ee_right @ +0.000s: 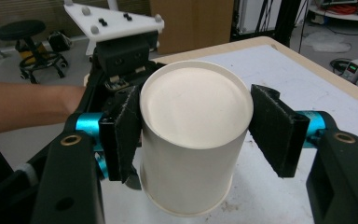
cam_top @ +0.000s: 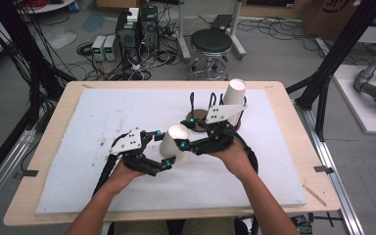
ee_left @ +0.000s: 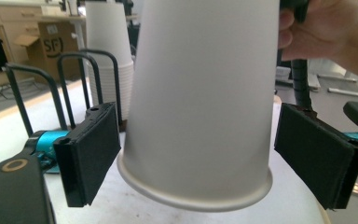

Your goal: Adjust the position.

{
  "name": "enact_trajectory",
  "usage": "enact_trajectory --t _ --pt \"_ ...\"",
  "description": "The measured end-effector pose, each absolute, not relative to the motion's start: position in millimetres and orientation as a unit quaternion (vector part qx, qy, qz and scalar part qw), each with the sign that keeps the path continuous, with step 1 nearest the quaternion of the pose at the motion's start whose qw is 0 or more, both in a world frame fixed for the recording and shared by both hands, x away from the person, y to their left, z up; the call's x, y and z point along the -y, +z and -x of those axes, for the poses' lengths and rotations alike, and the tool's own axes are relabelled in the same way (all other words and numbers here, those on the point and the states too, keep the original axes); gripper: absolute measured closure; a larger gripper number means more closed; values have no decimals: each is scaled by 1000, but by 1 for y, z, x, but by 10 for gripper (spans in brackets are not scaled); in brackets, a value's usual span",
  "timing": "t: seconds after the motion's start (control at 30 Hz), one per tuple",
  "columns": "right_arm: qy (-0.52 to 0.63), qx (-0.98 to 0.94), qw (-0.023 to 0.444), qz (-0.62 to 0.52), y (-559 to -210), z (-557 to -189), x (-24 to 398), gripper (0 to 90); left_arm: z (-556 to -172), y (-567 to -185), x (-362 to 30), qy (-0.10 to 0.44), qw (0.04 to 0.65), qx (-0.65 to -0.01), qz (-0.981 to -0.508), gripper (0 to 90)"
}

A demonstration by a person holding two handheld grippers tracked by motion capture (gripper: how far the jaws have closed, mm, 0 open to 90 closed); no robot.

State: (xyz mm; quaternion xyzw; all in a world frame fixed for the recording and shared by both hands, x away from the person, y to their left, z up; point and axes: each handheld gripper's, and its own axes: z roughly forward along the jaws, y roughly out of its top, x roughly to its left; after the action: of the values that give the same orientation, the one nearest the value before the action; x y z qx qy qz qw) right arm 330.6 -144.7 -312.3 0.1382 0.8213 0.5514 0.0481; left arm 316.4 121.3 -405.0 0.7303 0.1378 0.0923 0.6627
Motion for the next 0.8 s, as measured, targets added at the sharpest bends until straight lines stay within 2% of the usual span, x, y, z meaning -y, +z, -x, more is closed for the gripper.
enact_trajectory --t 0.2,0.23,0.43,0.7,0.73,0.8 --pt "558 -817 37 -139 -312 -329 146 372 -317 -407 -120 87 661 -139 -732 148" --pt "557 -818 36 -140 -312 -330 146 372 -317 -407 -121 87 661 -136 -733 175" --pt "556 -818 30 -145 -314 -331 149 372 -316 -406 -124 98 656 -136 -736 215" --pt "547 -823 17 -149 -318 -334 154 362 -315 -401 -126 100 629 -132 -759 243" --pt "546 -824 21 -148 -319 -334 155 352 -315 -400 -126 100 625 -130 -763 245" --pt "544 -824 30 -154 -319 -332 156 261 -315 -395 -126 101 614 -126 -772 247"
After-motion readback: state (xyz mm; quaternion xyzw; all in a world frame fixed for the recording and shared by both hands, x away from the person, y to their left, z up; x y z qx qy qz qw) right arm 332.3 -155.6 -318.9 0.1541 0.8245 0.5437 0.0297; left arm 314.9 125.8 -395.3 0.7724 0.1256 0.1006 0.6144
